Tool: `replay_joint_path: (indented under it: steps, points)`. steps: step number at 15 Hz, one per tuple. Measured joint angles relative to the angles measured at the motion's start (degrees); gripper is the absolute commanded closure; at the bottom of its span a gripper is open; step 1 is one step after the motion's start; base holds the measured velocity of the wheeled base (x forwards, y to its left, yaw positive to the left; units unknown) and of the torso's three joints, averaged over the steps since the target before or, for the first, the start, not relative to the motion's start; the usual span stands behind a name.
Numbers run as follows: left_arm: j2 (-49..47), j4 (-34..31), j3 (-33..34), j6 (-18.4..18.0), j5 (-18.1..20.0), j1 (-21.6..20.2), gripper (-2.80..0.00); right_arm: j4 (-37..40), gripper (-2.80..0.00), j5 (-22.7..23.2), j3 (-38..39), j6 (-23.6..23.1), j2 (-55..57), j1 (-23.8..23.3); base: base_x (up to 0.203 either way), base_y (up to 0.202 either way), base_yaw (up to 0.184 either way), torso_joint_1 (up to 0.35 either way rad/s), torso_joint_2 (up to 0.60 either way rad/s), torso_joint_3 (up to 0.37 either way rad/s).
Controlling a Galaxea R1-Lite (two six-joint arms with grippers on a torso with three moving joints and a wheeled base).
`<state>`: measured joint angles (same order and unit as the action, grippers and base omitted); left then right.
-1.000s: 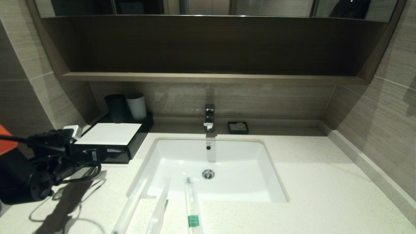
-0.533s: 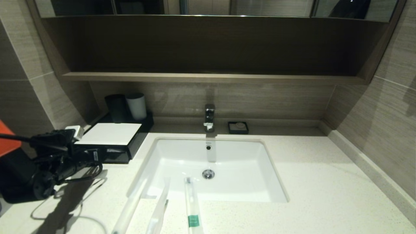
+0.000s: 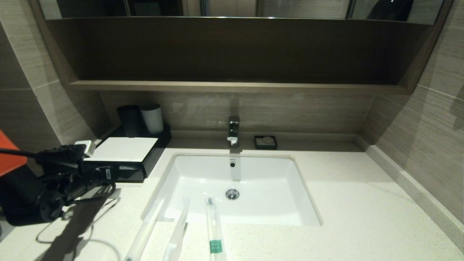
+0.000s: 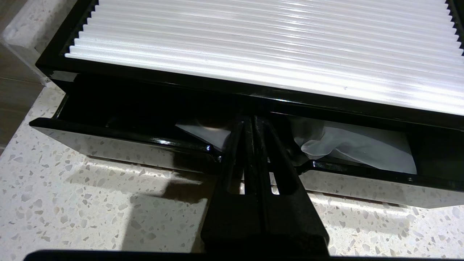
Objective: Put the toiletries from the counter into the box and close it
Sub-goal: Open the drawer
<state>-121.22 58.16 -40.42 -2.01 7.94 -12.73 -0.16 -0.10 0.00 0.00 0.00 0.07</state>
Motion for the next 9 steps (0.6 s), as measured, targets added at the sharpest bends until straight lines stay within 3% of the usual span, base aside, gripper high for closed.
replay_joint_path:
  steps: [9]
  points:
    - [0.4,-2.4,-0.2,-0.1,-0.1,0.2,0.00,0.0,0.00,0.0,0.0,0.0,0.0,0.0,0.000,0.000,0.000,0.000,0.00,0.000]
